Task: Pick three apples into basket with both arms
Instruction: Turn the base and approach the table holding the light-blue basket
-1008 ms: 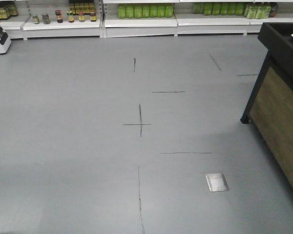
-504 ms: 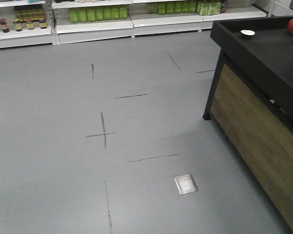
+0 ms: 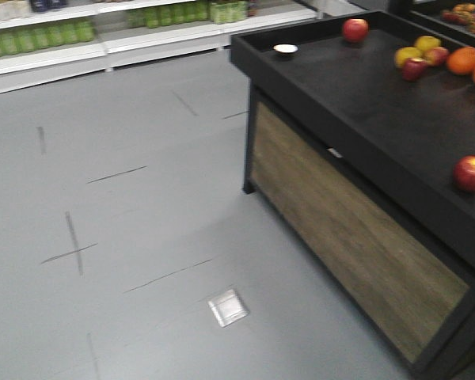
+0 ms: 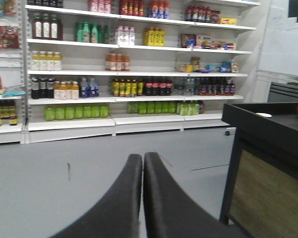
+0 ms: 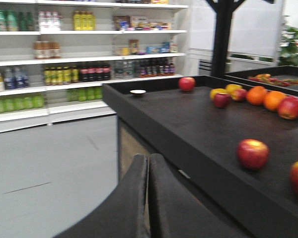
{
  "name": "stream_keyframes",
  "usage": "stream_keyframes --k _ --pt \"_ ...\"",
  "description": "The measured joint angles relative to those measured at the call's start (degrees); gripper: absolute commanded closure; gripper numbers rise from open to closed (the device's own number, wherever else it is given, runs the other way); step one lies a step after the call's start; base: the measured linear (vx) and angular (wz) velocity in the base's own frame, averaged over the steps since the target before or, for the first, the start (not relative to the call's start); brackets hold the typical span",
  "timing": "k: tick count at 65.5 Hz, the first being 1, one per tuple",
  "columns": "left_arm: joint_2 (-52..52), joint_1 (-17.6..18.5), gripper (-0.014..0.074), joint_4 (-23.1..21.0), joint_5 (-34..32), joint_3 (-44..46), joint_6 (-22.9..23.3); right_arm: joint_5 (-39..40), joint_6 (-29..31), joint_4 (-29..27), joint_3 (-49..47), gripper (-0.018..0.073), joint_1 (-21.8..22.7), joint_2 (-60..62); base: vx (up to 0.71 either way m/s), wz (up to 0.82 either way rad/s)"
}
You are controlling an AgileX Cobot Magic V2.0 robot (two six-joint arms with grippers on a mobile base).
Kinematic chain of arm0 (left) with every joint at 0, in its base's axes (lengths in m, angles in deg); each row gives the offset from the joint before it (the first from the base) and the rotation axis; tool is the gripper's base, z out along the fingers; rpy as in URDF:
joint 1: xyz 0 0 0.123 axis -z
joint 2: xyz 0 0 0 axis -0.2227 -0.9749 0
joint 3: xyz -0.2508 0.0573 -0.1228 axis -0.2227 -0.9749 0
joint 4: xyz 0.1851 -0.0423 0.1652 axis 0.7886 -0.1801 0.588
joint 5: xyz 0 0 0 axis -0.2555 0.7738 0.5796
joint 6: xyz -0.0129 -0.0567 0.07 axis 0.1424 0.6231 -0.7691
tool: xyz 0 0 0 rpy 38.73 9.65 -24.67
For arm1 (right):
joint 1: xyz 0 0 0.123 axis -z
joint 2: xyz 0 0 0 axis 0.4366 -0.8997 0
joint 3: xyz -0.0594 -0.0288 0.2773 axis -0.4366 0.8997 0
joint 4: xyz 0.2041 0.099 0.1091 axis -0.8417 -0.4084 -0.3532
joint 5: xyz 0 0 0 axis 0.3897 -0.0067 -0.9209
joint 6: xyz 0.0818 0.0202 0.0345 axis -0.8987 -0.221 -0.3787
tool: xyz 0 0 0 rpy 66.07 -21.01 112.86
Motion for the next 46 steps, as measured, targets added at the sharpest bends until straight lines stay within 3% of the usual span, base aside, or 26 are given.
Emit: stream_keyframes --k 46 --pt "0.0 0.0 0.0603 0.0 0.0 0.0 0.0 0.0 0.0 0.0 0.0 0.0564 0.0 0.0 0.12 -0.49"
